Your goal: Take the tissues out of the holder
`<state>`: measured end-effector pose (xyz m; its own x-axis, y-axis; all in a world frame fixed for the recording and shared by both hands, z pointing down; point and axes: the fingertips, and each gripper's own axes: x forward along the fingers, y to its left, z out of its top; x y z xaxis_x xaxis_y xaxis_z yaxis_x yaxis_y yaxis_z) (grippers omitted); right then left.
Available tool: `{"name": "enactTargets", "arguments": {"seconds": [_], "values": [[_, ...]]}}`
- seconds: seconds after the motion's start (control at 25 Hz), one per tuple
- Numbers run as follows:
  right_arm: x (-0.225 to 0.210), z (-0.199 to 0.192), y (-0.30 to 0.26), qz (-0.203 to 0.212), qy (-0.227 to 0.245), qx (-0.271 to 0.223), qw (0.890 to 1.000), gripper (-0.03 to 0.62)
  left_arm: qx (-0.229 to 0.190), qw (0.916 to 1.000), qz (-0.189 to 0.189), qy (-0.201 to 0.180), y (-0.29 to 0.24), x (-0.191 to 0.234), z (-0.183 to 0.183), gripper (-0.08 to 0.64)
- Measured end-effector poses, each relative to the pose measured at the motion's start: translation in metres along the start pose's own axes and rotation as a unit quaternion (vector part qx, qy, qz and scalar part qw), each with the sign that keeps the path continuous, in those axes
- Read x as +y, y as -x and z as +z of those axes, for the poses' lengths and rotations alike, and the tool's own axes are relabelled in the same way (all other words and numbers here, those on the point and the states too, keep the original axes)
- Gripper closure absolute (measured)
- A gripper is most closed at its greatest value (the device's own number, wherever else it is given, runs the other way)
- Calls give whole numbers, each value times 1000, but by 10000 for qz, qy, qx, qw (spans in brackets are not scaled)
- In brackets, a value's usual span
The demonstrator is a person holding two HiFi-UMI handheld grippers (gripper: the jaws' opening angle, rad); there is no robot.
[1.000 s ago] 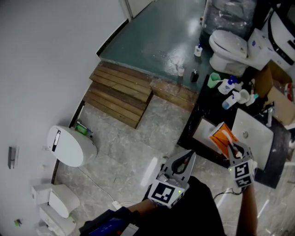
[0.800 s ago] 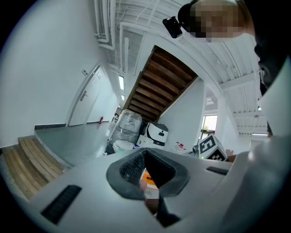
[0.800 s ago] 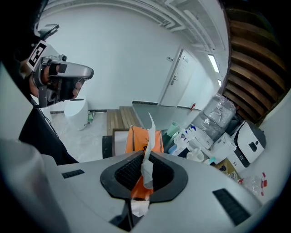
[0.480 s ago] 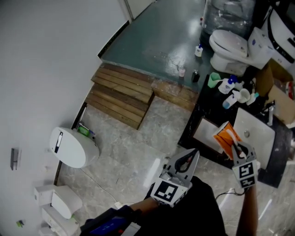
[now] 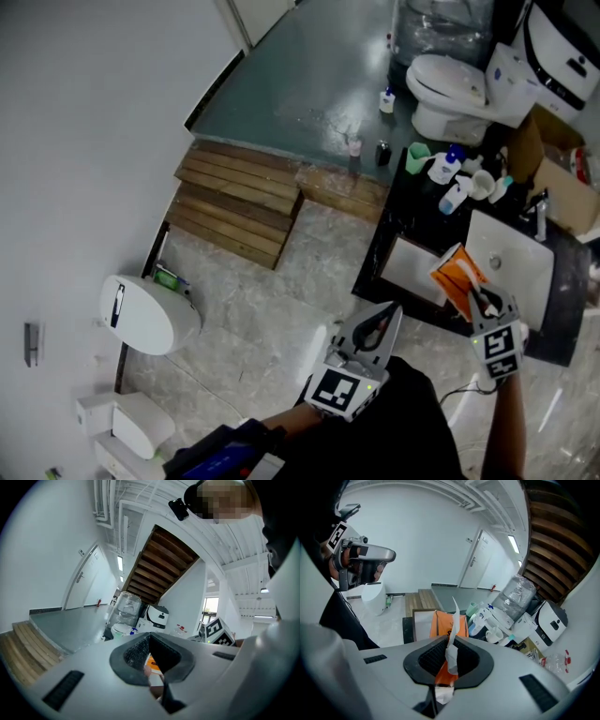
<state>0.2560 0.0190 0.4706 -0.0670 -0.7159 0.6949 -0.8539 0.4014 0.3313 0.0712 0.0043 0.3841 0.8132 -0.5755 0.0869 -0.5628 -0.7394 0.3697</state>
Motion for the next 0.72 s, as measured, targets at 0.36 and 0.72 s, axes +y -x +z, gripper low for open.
{"name": "enactTargets", "arguments": {"seconds": [0.36, 0.72], "values": [[-3, -12, 11, -60, -65, 65, 9999, 557, 91, 9997, -227, -28, -12, -13, -3, 563], [-12, -27, 18, -158, -107, 133, 9997, 557, 151, 9994, -298, -18, -20, -19, -3, 563]]}}
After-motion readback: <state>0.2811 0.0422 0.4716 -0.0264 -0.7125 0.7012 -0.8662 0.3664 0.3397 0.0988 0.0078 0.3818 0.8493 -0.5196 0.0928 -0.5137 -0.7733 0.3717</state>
